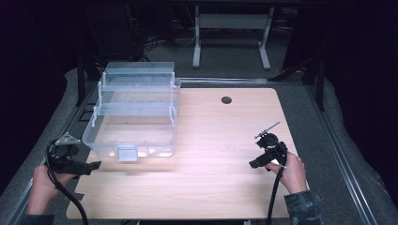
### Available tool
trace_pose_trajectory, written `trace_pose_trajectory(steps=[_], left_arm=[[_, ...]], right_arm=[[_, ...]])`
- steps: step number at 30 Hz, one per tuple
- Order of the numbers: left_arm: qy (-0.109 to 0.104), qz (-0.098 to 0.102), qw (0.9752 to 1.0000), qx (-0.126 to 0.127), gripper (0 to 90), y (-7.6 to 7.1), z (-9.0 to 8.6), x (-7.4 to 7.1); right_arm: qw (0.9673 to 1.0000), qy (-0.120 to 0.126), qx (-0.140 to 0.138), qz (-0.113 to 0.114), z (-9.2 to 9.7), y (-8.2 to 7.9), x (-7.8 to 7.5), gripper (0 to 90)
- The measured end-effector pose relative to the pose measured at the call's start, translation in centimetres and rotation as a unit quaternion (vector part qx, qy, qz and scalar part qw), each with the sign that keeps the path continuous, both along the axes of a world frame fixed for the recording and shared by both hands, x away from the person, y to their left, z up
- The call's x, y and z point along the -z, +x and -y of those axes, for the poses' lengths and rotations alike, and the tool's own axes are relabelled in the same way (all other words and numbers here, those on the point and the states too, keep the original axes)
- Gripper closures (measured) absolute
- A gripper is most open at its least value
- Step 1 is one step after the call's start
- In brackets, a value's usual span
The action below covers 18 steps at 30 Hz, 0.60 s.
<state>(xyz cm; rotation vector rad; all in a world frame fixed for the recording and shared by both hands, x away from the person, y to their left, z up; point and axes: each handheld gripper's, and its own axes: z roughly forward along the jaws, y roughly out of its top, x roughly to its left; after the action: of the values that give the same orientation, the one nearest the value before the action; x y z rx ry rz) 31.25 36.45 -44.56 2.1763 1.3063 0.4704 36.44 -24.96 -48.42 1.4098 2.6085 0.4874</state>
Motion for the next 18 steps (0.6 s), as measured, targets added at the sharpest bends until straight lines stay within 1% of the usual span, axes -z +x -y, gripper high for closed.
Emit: trace_pose_trajectory(steps=[5, 9, 13, 15, 18], left_arm=[[-0.014, -0.005, 0.9999, -0.008, 0.0, 2.0, -0.8, -1.3], [-0.012, -0.012, 0.9997, -0.015, 0.0, 3.7, -1.3, -1.9], [-0.009, -0.027, 0.9995, -0.016, 0.0, 5.3, -1.3, -1.9], [-0.013, -0.032, 0.9992, -0.018, 0.0, 6.1, -1.4, -1.9], [-0.014, -0.041, 0.9988, -0.025, 0.0, 7.2, -1.6, -1.6]], right_arm=[[1.0000, 0.002, 0.000, -0.006, 0.0, -0.1, 0.2, 12.8], [1.0000, 0.002, -0.003, -0.007, -0.1, -0.1, 0.3, 12.9], [1.0000, 0.002, -0.003, -0.007, -0.2, -0.1, 0.4, 12.9], [1.0000, 0.001, -0.004, -0.008, -0.2, -0.2, 0.4, 12.9], [1.0000, -0.001, -0.002, -0.008, -0.1, -0.2, 0.2, 13.0]])
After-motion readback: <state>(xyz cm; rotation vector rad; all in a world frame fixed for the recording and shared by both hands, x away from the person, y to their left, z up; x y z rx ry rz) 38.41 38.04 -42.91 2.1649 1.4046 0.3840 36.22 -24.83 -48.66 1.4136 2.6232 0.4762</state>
